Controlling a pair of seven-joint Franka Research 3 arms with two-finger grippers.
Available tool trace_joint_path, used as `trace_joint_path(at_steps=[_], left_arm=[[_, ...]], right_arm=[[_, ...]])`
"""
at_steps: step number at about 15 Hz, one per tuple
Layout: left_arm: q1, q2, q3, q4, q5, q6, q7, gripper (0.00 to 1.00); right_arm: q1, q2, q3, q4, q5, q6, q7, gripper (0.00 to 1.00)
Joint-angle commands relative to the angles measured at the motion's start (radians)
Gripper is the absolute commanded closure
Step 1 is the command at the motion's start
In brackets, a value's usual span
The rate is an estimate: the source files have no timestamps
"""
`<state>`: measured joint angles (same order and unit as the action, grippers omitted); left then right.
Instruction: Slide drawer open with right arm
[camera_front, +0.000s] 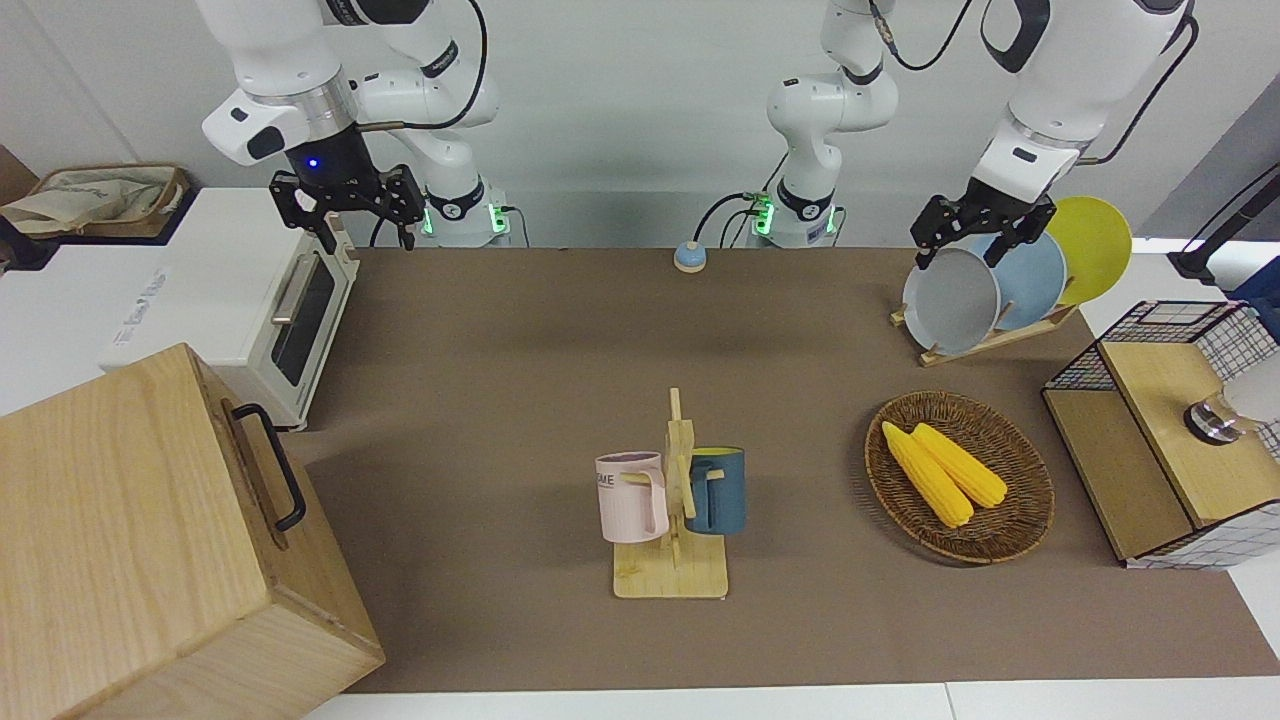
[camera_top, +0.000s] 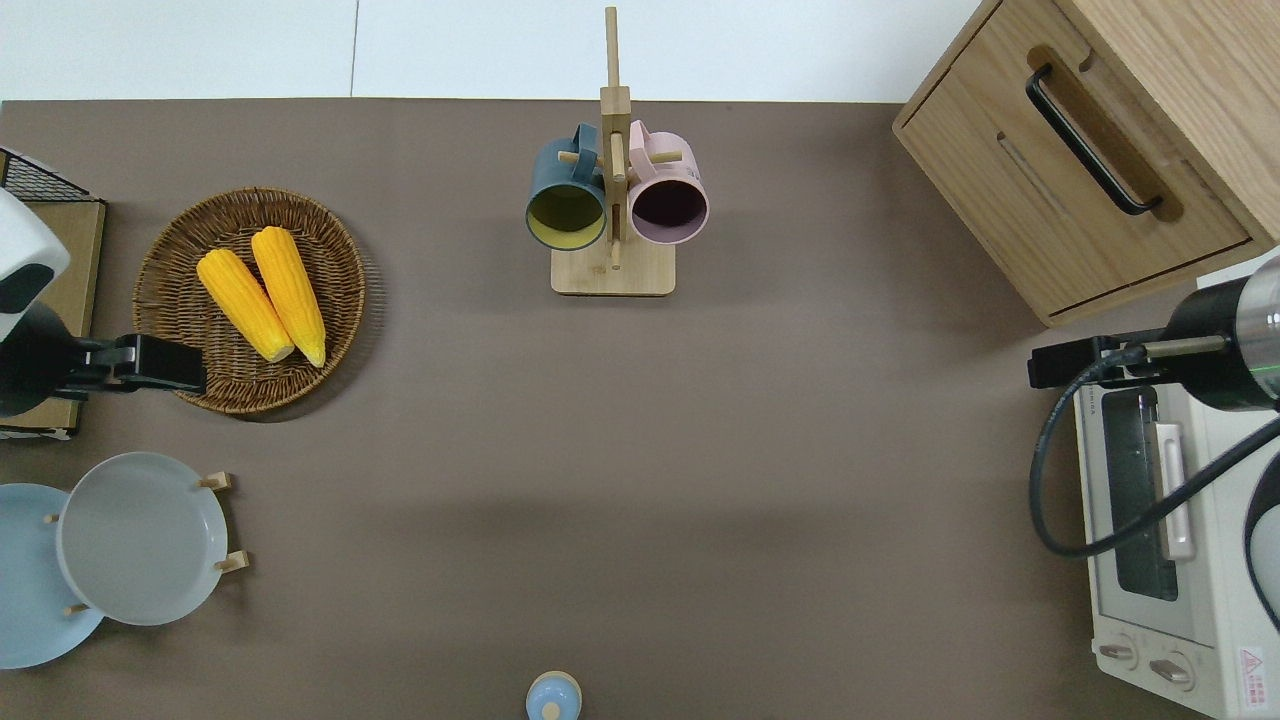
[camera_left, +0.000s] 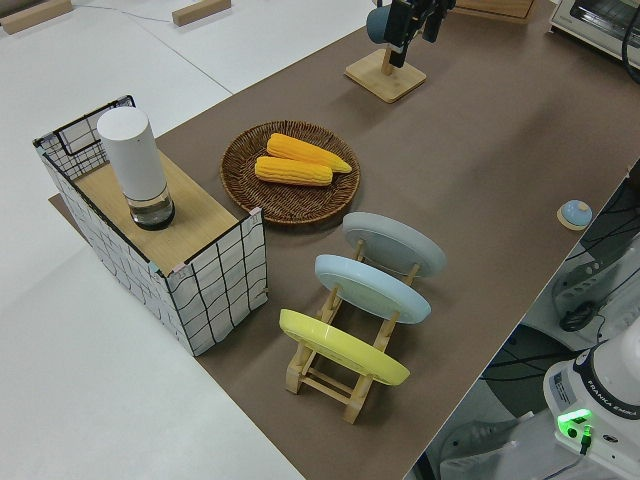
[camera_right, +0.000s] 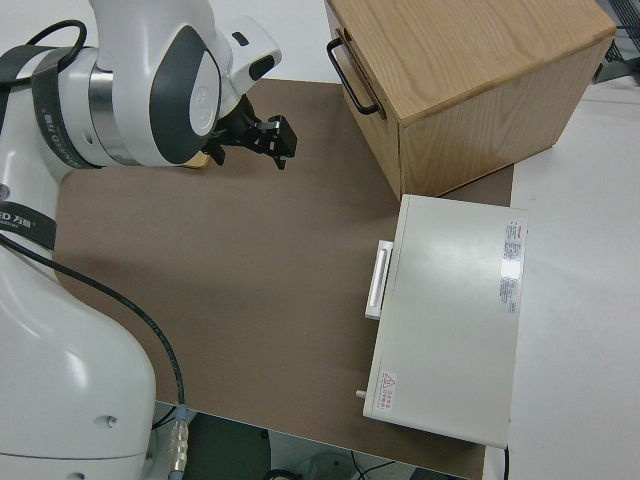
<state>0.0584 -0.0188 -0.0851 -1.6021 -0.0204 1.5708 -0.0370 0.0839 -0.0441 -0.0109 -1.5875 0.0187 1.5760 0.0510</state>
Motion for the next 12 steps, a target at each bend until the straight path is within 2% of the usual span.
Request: trace_joint_path(at_steps=[1, 4, 8, 12], left_arm=[[-0.006, -0.009, 0.004, 0.001, 0.013, -0.005, 0.006, 0.00], [-0.005, -0.007, 0.004, 0.001, 0.013, -0.005, 0.005, 0.00], [-0.005, -0.009, 0.004, 0.001, 0.013, -0.005, 0.006, 0.00], [-0.005, -0.009, 0.002, 0.001, 0.013, -0.005, 0.006, 0.00]], right_arm=[[0.005, -0.003, 0.008, 0.009, -0.009, -0.018, 0.015, 0.011], [0.007, -0.003, 0.008, 0.009, -0.013, -0.018, 0.015, 0.013], [0.010, -0.003, 0.029, 0.009, -0.042, -0.018, 0.018, 0.013], [0.011, -0.005, 0.072, 0.009, -0.097, -0.018, 0.030, 0.013]])
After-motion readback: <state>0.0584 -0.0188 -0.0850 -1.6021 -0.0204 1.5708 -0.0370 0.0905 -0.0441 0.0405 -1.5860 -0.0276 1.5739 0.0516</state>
